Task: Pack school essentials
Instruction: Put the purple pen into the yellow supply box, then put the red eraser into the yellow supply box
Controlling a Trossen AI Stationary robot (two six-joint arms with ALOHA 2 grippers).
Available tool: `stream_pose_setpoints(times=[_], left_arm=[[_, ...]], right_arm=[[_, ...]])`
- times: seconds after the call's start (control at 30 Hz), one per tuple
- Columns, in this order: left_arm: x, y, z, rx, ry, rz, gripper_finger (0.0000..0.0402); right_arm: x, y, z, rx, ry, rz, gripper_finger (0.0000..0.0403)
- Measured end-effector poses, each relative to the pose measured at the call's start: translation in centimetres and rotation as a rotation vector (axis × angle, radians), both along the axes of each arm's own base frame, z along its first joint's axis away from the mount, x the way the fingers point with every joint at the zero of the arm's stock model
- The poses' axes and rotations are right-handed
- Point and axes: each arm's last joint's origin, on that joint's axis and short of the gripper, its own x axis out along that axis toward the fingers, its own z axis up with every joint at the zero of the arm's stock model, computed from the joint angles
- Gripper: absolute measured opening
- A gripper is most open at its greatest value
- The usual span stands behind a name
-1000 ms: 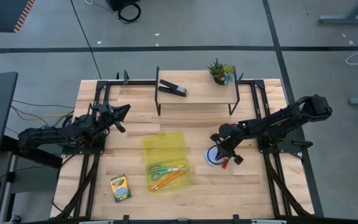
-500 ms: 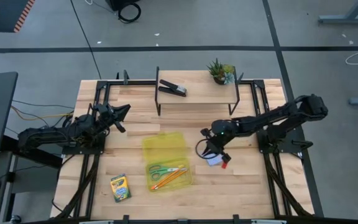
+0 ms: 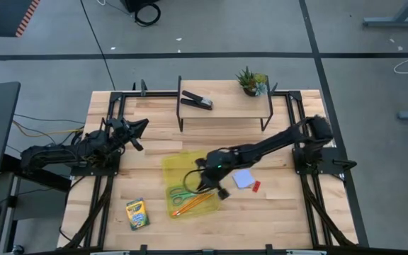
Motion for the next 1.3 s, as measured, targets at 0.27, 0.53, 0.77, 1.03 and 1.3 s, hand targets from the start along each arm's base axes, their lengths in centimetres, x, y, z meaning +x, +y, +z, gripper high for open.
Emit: stream_pose_setpoints(times=[0.27, 0.53, 0.77, 1.03, 1.3], left_arm=[[0.0, 0.0, 0.0, 0.0, 0.0, 0.001, 0.0039], [0.0, 0.0, 0.0, 0.0, 0.0, 0.002, 0.0029], [0.0, 0.0, 0.0, 0.0, 0.0, 0.001, 0.0035], [0.0, 0.0, 0.0, 0.0, 0.0, 0.001, 0.0034], [0.0, 0.0, 0.0, 0.0, 0.001, 0.001, 0.003]], right_arm=[[7.0, 3.2, -1.0, 0.078, -0.009, -0.027, 0.0024], [9.6, 6.8, -2.9, 0.163, 0.045, -0.145, 0.0024], [8.7, 7.8, -5.3, 0.117, 0.121, -0.237, 0.0024], [7.9, 7.3, -6.7, 0.098, 0.158, -0.252, 0.0055], [7.6, 7.2, -5.9, 0.091, 0.174, -0.248, 0.0099]])
